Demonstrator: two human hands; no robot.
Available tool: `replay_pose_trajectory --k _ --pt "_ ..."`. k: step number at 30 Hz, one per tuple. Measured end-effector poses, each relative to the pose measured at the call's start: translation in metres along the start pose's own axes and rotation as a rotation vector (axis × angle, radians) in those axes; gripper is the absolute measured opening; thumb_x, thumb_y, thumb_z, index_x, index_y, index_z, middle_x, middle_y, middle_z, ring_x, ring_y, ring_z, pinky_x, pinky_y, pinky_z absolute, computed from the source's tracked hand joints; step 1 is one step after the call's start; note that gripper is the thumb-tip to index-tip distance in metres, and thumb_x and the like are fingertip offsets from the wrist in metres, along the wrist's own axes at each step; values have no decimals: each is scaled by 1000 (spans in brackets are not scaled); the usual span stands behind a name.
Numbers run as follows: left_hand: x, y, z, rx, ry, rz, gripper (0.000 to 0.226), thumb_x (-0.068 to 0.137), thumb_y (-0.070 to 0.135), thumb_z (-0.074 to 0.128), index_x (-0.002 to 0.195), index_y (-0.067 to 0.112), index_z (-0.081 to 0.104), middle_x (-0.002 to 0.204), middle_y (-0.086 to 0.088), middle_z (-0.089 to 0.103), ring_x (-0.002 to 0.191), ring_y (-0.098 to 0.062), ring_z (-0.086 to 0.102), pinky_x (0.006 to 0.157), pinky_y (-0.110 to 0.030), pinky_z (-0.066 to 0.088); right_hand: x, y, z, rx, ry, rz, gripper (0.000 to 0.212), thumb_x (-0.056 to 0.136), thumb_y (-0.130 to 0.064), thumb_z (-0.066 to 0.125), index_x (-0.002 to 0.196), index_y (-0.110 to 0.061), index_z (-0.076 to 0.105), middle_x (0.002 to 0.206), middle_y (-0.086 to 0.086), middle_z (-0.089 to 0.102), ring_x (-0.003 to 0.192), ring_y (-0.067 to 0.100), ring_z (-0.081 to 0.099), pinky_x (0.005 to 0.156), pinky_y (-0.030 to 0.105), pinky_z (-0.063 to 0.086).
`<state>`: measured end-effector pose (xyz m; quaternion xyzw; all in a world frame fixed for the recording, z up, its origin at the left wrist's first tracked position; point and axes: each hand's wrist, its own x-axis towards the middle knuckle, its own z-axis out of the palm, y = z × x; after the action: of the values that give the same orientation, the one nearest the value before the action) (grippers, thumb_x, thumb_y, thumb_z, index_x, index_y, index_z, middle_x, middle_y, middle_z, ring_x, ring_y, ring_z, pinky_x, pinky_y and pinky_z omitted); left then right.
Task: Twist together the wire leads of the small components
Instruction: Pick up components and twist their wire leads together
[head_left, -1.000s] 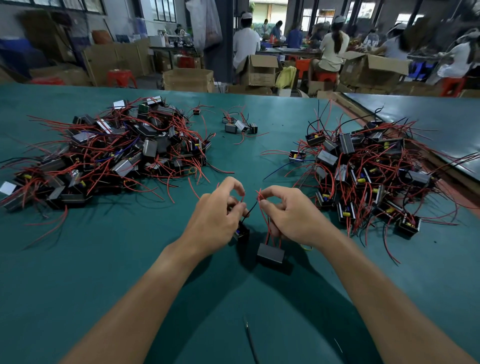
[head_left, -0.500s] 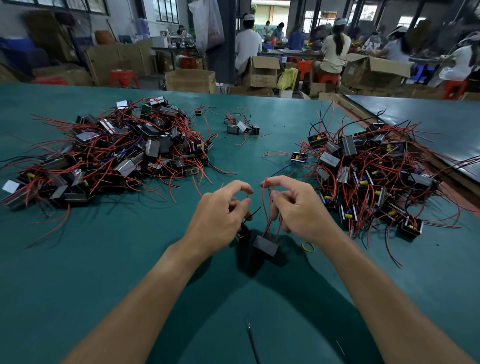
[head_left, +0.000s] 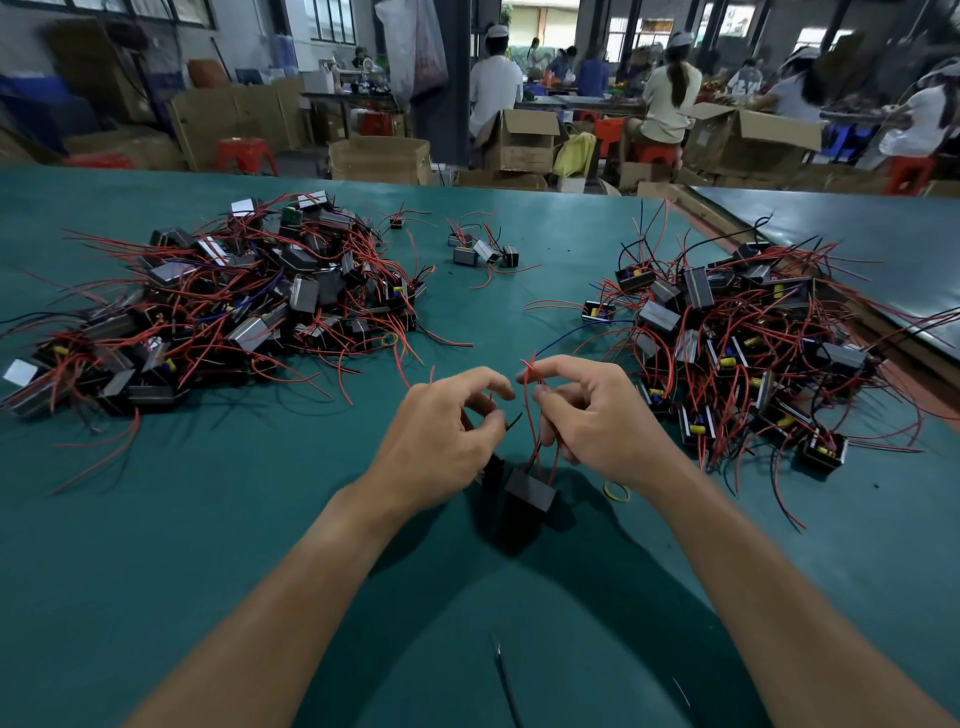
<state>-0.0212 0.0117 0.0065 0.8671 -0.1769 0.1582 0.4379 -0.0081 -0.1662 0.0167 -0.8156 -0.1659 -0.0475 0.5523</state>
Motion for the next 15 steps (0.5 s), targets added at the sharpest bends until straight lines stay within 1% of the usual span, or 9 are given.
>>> replay_pose_trajectory --k 2,3,5,6,7,9,11,13,15 --pt "-1 1 -1 -1 -7 5 11 82 31 67 93 30 68 74 12 68 48 -13 59 52 -20 47 0 0 0 12 5 9 16 98 -16 55 91 -26 66 51 3 61 44 22 39 47 37 38" --pt "-1 0 -1 -8 -19 8 11 81 34 70 91 30 69 71 14 68 46 -11 58 51 -19 46 0 -1 0 20 11 14 16 98 -16 55 90 -24 65 51 3 61 45 23 39 48 38 38" --pt "-2 -2 -1 -3 -49 32 5 81 29 74 79 25 72 60 19 63 39 -5 49 45 -17 37 1 -1 -1 30 50 23 16 98 -14 54 89 -21 64 52 3 62 43 22 42 48 37 40" --pt "-2 -3 -1 16 -52 41 8 81 25 75 74 23 72 54 21 59 37 -3 45 44 -14 32 2 -1 -3 28 81 29 16 98 -14 53 89 -21 64 52 3 62 41 20 44 47 34 41" --pt "-2 -4 -1 34 -45 44 11 82 23 75 72 21 71 53 22 58 38 0 45 46 -11 31 3 -1 -4 27 114 35 16 98 -14 52 89 -20 63 52 2 63 39 18 45 46 31 43" --pt "-1 -3 -1 58 -7 40 9 83 21 73 74 20 72 59 20 62 45 4 50 52 -13 37 5 -2 -7 43 175 41 14 99 -12 51 90 -17 61 53 2 64 37 15 47 43 27 43" --pt "0 -3 -2 56 25 13 5 85 19 71 83 22 73 69 15 68 49 -2 55 57 -21 47 6 -3 -10 57 218 23 15 98 -8 52 86 -16 57 56 1 66 37 14 48 42 25 43" --pt "0 -3 -2 39 35 -13 11 87 18 68 94 24 74 72 11 70 48 -9 58 57 -25 52 4 -4 -13 50 219 -13 19 95 -4 54 83 -19 58 58 0 66 38 13 48 44 25 43" --pt "0 -2 -2 28 32 -20 18 89 16 65 101 26 73 72 11 70 48 -12 59 56 -26 53 2 -6 -12 21 175 -45 24 94 -2 55 84 -23 61 59 -1 65 41 15 46 48 28 42"
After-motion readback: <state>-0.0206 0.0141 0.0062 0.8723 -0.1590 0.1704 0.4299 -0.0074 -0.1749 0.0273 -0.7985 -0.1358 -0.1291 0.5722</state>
